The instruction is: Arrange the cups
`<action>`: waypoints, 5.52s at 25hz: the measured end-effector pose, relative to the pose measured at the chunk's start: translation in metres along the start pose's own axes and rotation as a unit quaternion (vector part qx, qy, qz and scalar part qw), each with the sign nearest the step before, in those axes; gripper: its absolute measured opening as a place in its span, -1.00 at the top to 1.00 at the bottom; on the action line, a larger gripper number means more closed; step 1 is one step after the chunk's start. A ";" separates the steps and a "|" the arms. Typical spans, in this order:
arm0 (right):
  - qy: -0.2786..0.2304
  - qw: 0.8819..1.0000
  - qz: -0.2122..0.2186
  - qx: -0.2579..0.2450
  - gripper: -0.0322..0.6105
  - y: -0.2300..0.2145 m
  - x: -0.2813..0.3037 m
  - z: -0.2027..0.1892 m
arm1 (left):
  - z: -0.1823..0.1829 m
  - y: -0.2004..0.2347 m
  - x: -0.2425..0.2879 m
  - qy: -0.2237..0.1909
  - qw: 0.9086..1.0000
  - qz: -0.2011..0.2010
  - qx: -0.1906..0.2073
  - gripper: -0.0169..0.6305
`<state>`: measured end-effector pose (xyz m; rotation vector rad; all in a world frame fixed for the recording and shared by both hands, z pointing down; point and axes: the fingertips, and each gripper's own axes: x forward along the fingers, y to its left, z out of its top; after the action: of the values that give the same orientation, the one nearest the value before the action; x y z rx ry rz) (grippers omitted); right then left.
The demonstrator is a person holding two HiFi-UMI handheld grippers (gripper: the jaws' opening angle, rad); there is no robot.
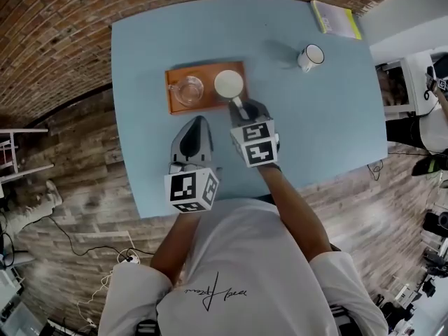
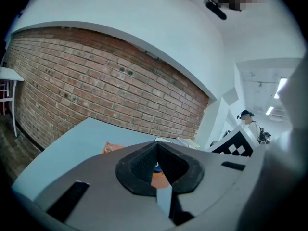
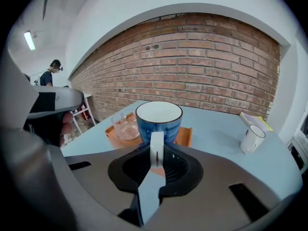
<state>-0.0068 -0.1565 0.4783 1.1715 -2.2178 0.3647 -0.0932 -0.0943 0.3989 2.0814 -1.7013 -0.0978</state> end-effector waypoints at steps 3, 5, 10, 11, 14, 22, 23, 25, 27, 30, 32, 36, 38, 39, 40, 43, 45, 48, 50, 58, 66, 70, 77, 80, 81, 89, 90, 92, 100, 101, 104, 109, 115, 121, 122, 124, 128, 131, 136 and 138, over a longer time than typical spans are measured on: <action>-0.002 1.000 -0.026 0.012 0.71 0.001 0.001 -0.003 | 0.002 0.001 -0.001 -0.001 1.000 -0.003 0.001 0.92; -0.002 0.999 -0.039 0.025 0.71 0.001 0.003 -0.005 | 0.003 0.002 -0.001 0.000 1.000 -0.002 0.002 0.92; -0.009 0.996 -0.068 0.056 0.71 0.004 0.002 -0.007 | 0.001 0.004 -0.003 0.002 1.000 0.000 0.004 0.92; -0.012 0.995 -0.076 0.059 0.71 0.004 0.002 -0.006 | 0.002 0.005 -0.003 0.001 1.000 0.001 0.004 0.92; -0.012 0.994 -0.090 0.061 0.71 0.005 0.007 -0.006 | 0.004 0.010 -0.004 0.000 1.000 0.006 0.002 0.92; -0.016 0.991 -0.108 0.078 0.71 0.005 0.009 -0.006 | 0.003 0.016 -0.006 0.002 1.000 0.012 0.008 0.92; -0.017 0.991 -0.110 0.077 0.71 0.005 0.009 -0.007 | 0.002 0.016 -0.006 0.004 1.000 0.011 0.008 0.92; -0.019 0.991 -0.111 0.074 0.71 0.006 0.010 -0.007 | 0.001 0.017 -0.005 0.006 1.000 0.009 0.007 0.92; -0.020 0.991 -0.111 0.073 0.71 0.006 0.010 -0.008 | 0.001 0.016 -0.003 0.006 1.000 0.007 0.007 0.92; -0.020 0.991 -0.110 0.073 0.71 0.006 0.009 -0.008 | 0.001 0.015 -0.001 0.006 1.000 0.004 0.005 0.92; -0.020 0.991 -0.109 0.075 0.71 0.006 0.008 -0.009 | 0.001 0.014 -0.001 0.006 1.000 0.004 0.004 0.92; -0.020 0.991 -0.110 0.077 0.71 0.006 0.009 -0.009 | 0.001 0.015 0.000 0.006 1.000 0.005 0.000 0.92; -0.020 0.991 -0.109 0.080 0.71 0.006 0.009 -0.009 | 0.001 0.015 0.000 0.005 1.000 0.005 -0.001 0.92; -0.019 0.990 -0.109 0.085 0.71 0.006 0.009 -0.009 | 0.001 0.015 0.000 0.004 1.000 0.005 -0.002 0.92; -0.018 0.990 -0.109 0.090 0.71 0.006 0.009 -0.009 | 0.001 0.015 0.000 0.004 1.000 0.005 -0.002 0.92; -0.015 0.989 -0.115 0.097 0.71 0.006 0.009 -0.008 | 0.003 0.014 0.000 0.003 1.000 0.004 -0.004 0.92; -0.015 0.988 -0.118 0.095 0.71 0.008 0.010 -0.008 | 0.003 0.015 0.000 0.003 1.000 0.004 -0.005 0.92; -0.014 0.988 -0.121 0.097 0.71 0.010 0.011 -0.008 | 0.002 0.018 -0.001 0.002 1.000 0.004 -0.007 0.92; -0.011 0.987 -0.121 0.103 0.71 0.009 0.011 -0.008 | 0.002 0.019 -0.002 0.002 1.000 0.005 -0.008 0.92; 0.005 0.982 -0.142 0.124 0.71 0.011 0.009 -0.008 | 0.003 0.020 -0.001 0.000 1.000 0.007 -0.012 0.92; -0.002 0.981 -0.137 0.137 0.71 0.012 0.011 -0.008 | 0.003 0.019 -0.001 -0.001 1.000 0.006 -0.013 0.92; -0.004 0.981 -0.135 0.138 0.70 0.013 0.011 -0.009 | 0.003 0.020 -0.002 -0.001 1.000 0.007 -0.012 0.92; -0.004 0.983 -0.124 0.137 0.59 0.016 0.010 -0.012 | 0.003 0.022 -0.001 -0.002 1.000 0.010 -0.013 0.92; -0.008 0.983 -0.125 0.137 0.59 0.016 0.004 -0.011 | 0.001 0.022 -0.003 -0.002 1.000 0.009 -0.009 0.92; -0.008 0.983 -0.124 0.135 0.59 0.016 0.000 -0.011 | 0.001 0.021 -0.003 -0.002 1.000 0.007 -0.008 0.92; -0.023 0.983 -0.127 0.134 0.59 0.014 -0.042 -0.008 | -0.002 0.033 -0.013 0.003 0.999 -0.018 0.029 0.92; -0.026 0.983 -0.128 0.133 0.60 0.013 -0.047 -0.008 | -0.003 0.035 -0.014 0.005 0.999 -0.026 0.038 0.92; -0.034 0.984 -0.126 0.124 0.77 0.013 -0.058 -0.004 | -0.004 0.036 -0.015 0.010 0.997 -0.049 0.063 0.92; -0.064 0.991 -0.058 0.099 0.83 0.035 -0.088 0.018 | 0.007 0.056 -0.013 0.040 0.968 -0.133 0.208 0.92; -0.068 0.991 -0.051 0.100 0.83 0.038 -0.090 0.021 | 0.009 0.061 -0.010 0.045 0.965 -0.135 0.222 0.92; -0.075 0.992 -0.035 0.099 0.83 0.046 -0.092 0.029 | 0.009 0.074 0.001 0.067 0.951 -0.147 0.265 0.92; -0.073 0.993 -0.020 0.094 0.83 0.049 -0.090 0.034 | -0.003 0.090 0.021 0.109 0.920 -0.171 0.334 0.92; -0.073 0.994 0.009 0.083 0.83 0.059 -0.085 0.043 | -0.001 0.106 0.043 0.120 0.906 -0.172 0.366 0.92; -0.072 0.995 0.038 0.059 0.83 0.081 -0.076 0.058 | -0.009 0.117 0.057 0.141 0.877 -0.181 0.423 0.92; -0.072 0.995 0.043 0.059 0.83 0.083 -0.074 0.060 | -0.012 0.118 0.059 0.147 0.869 -0.187 0.434 0.92; -0.071 0.994 0.054 0.059 0.83 0.087 -0.070 0.062 | -0.016 0.120 0.063 0.161 0.853 -0.204 0.453 0.92; -0.063 0.994 0.067 0.058 0.83 0.092 -0.064 0.059 | -0.023 0.126 0.070 0.184 0.825 -0.229 0.483 0.92; -0.055 0.994 0.071 0.059 0.83 0.094 -0.060 0.057 | -0.025 0.127 0.073 0.198 0.810 -0.255 0.490 0.92; -0.046 0.994 0.076 0.061 0.83 0.095 -0.054 0.056 | -0.036 0.127 0.074 0.240 0.769 -0.305 0.508 0.58; -0.044 0.994 0.079 0.062 0.83 0.095 -0.053 0.055 | -0.038 0.128 0.075 0.254 0.750 -0.314 0.524 0.57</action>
<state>-0.0825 -0.0940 0.4055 1.0962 -2.4013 0.5315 -0.1797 -0.1723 0.4989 2.9363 -0.6195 1.3866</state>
